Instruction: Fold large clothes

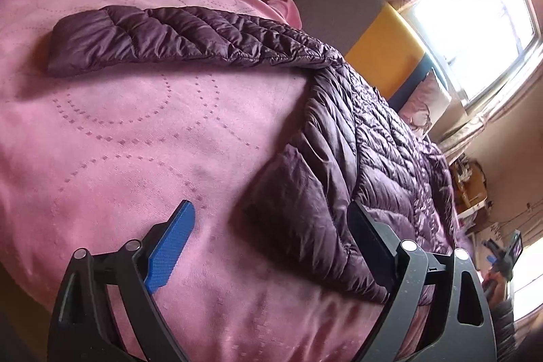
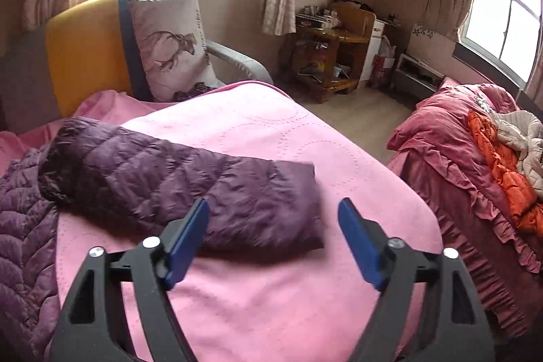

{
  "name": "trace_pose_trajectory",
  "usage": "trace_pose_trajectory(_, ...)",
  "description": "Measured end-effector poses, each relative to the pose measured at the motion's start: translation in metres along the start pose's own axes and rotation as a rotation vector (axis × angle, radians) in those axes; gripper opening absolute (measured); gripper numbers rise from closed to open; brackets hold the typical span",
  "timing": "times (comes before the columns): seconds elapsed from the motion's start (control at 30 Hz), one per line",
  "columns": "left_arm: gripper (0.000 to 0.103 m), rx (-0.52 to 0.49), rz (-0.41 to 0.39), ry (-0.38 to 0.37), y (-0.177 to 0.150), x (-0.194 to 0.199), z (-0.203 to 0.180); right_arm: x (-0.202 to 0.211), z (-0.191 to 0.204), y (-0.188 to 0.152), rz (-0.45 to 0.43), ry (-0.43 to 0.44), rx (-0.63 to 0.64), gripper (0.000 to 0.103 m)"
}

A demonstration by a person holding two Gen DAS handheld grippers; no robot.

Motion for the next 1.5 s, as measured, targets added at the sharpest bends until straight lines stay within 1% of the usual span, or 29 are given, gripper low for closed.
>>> trace_pose_trajectory(0.07, 0.09, 0.055, 0.018, -0.035, 0.004, -0.001, 0.004, 0.002, 0.035, -0.02, 0.052, 0.138, 0.024, 0.083)
trace_pose_trajectory(0.17, 0.09, 0.114, 0.035, -0.082, 0.008, -0.002, 0.008, 0.01, 0.1, -0.068, 0.197, 0.416, 0.06, 0.084)
trace_pose_trajectory(0.23, 0.09, 0.122, 0.028, -0.09, 0.01, -0.002, 0.009, 0.017, 0.144, -0.105, 0.299, 0.568, 0.084, 0.084)
trace_pose_trajectory(0.33, 0.09, 0.133, 0.038, -0.112, 0.011, -0.007, 0.005, 0.026, 0.193, -0.15, 0.425, 0.74, 0.075, 0.083)
trace_pose_trajectory(0.4, 0.09, 0.121, 0.049, -0.129, 0.011, -0.012, -0.002, 0.03, 0.216, -0.173, 0.496, 0.809, 0.056, 0.081)
trace_pose_trajectory(0.47, 0.089, 0.098, 0.061, -0.134, 0.009, -0.018, -0.011, 0.031, 0.23, -0.194, 0.54, 0.819, 0.09, 0.073)
trace_pose_trajectory(0.5, 0.081, 0.075, 0.073, -0.151, 0.007, -0.02, -0.019, 0.03, 0.234, -0.199, 0.54, 0.814, 0.112, 0.065)
trace_pose_trajectory(0.53, 0.078, 0.044, 0.081, -0.154, 0.005, -0.022, -0.026, 0.031, 0.233, -0.204, 0.532, 0.813, 0.132, 0.052)
trace_pose_trajectory(0.57, 0.069, 0.021, 0.083, -0.138, 0.003, -0.024, -0.029, 0.03, 0.237, -0.208, 0.533, 0.821, 0.146, 0.045)
trace_pose_trajectory(0.6, 0.05, -0.013, 0.088, -0.119, 0.0, -0.028, -0.034, 0.031, 0.241, -0.207, 0.532, 0.828, 0.157, 0.031)
trace_pose_trajectory(0.63, 0.036, -0.042, 0.103, -0.116, -0.004, -0.032, -0.037, 0.036, 0.242, -0.204, 0.521, 0.825, 0.18, 0.014)
trace_pose_trajectory(0.67, 0.025, -0.072, 0.119, -0.111, -0.008, -0.034, -0.042, 0.041, 0.241, -0.201, 0.507, 0.812, 0.206, 0.013)
trace_pose_trajectory(0.7, 0.018, -0.087, 0.109, -0.103, -0.009, -0.032, -0.044, 0.048, 0.237, -0.197, 0.493, 0.813, 0.218, 0.011)
trace_pose_trajectory(0.8, 0.013, -0.132, 0.08, -0.122, -0.014, -0.013, -0.052, 0.074, 0.227, -0.182, 0.442, 0.827, 0.253, 0.009)
trace_pose_trajectory(0.87, 0.013, -0.157, 0.075, -0.13, -0.019, 0.005, -0.053, 0.092, 0.218, -0.18, 0.43, 0.837, 0.269, 0.009)
trace_pose_trajectory(0.93, 0.013, -0.192, 0.085, -0.121, -0.035, 0.023, -0.048, 0.105, 0.204, -0.187, 0.444, 0.839, 0.28, 0.009)
trace_pose_trajectory(0.97, 0.013, -0.194, 0.098, -0.122, -0.041, 0.027, -0.046, 0.11, 0.198, -0.195, 0.46, 0.838, 0.283, 0.009)
trace_pose_trajectory(1.03, 0.013, -0.227, 0.128, -0.084, -0.065, 0.033, -0.039, 0.115, 0.185, -0.221, 0.512, 0.819, 0.298, 0.009)
trace_pose_trajectory(1.1, 0.013, -0.264, 0.153, -0.052, -0.087, 0.037, -0.033, 0.115, 0.174, -0.249, 0.578, 0.779, 0.321, 0.009)
trace_pose_trajectory(1.17, 0.014, -0.277, 0.175, -0.046, -0.1, 0.041, -0.028, 0.117, 0.167, -0.267, 0.617, 0.758, 0.354, 0.009)
trace_pose_trajectory(1.2, 0.02, -0.285, 0.178, -0.041, -0.103, 0.044, -0.026, 0.119, 0.165, -0.269, 0.619, 0.74, 0.375, 0.013)
trace_pose_trajectory(1.23, 0.025, -0.284, 0.167, -0.03, -0.101, 0.048, -0.024, 0.119, 0.163, -0.266, 0.617, 0.723, 0.384, 0.021)
trace_pose_trajectory(1.27, 0.044, -0.264, 0.149, -0.021, -0.094, 0.053, -0.019, 0.118, 0.162, -0.259, 0.61, 0.706, 0.385, 0.026)
trace_pose_trajectory(1.3, 0.069, -0.242, 0.134, -0.018, -0.084, 0.056, -0.013, 0.116, 0.161, -0.248, 0.585, 0.684, 0.385, 0.037)
trace_pose_trajectory(1.33, 0.079, -0.194, 0.088, 0.002, -0.068, 0.061, -0.003, 0.116, 0.163, -0.237, 0.546, 0.671, 0.387, 0.049)
trace_pose_trajectory(1.37, 0.082, -0.166, 0.057, 0.019, -0.058, 0.064, 0.005, 0.115, 0.168, -0.224, 0.503, 0.668, 0.384, 0.055)
trace_pose_trajectory(1.4, 0.082, -0.114, 0.021, 0.06, -0.037, 0.066, 0.02, 0.114, 0.173, -0.21, 0.455, 0.664, 0.379, 0.068)
trace_pose_trajectory(1.43, 0.082, -0.079, 0.009, 0.087, -0.023, 0.065, 0.031, 0.114, 0.182, -0.197, 0.411, 0.669, 0.378, 0.073)
trace_pose_trajectory(1.5, 0.082, 0.035, -0.058, 0.177, 0.016, 0.065, 0.066, 0.111, 0.204, -0.187, 0.364, 0.712, 0.376, 0.075)
Point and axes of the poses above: each gripper's, at about its wrist camera, not at the fingertips, and x roughly against the way its jaws point, z to its left, y to its top, the point moved 9 cm from there along -x, roughly the way its jaws point, and after that the axes turned 13 degrees about y, right-handed, at the moved point
